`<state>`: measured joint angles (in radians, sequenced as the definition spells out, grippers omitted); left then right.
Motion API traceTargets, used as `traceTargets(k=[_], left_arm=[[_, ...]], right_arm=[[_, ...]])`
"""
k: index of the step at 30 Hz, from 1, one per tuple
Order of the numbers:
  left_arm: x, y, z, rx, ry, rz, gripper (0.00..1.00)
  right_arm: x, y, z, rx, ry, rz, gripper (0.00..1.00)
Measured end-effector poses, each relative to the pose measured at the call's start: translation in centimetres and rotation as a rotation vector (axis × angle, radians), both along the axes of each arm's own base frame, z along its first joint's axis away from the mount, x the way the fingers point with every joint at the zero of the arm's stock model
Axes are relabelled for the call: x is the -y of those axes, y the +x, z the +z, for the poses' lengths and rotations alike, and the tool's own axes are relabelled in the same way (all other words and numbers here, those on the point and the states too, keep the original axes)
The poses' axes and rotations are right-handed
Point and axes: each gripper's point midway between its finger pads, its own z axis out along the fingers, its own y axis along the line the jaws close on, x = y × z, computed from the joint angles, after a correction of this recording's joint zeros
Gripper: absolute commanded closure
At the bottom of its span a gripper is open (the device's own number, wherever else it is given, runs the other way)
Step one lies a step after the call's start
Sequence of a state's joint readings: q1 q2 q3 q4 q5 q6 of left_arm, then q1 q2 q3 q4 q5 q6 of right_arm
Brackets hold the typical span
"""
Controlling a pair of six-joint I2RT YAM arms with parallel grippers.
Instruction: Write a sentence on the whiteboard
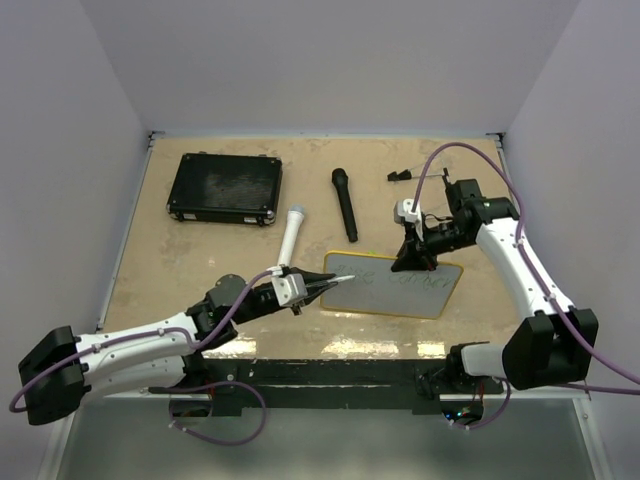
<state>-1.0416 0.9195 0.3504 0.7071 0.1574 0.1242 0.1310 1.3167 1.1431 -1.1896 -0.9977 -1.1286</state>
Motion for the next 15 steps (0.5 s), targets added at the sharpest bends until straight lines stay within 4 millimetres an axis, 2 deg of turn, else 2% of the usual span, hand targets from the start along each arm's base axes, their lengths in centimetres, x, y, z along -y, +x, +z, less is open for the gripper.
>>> traceTargets(k=[3, 9, 12, 15], left_arm=[[0.5, -0.8, 0.4, 0.021, 0.042, -0.057, 1.0], [0.1, -3.0, 1.5, 0.106, 0.079, -0.167, 1.0], [0.0, -3.3, 2.1, 0.137, 0.098, -0.184, 1.0], [-0.1, -3.4, 1.8, 0.15, 0.124, -0.192, 1.0]], right_arm=[[0.0, -0.1, 0.0, 0.009, 0.001, -0.001, 1.0], [0.0, 0.1, -0.3, 0.001, 0.002, -0.007, 1.0], [-0.1, 0.3, -0.5, -0.008, 0.002, -0.011, 1.0], [-0.1, 0.3, -0.6, -0.016, 0.005, -0.011, 1.0]])
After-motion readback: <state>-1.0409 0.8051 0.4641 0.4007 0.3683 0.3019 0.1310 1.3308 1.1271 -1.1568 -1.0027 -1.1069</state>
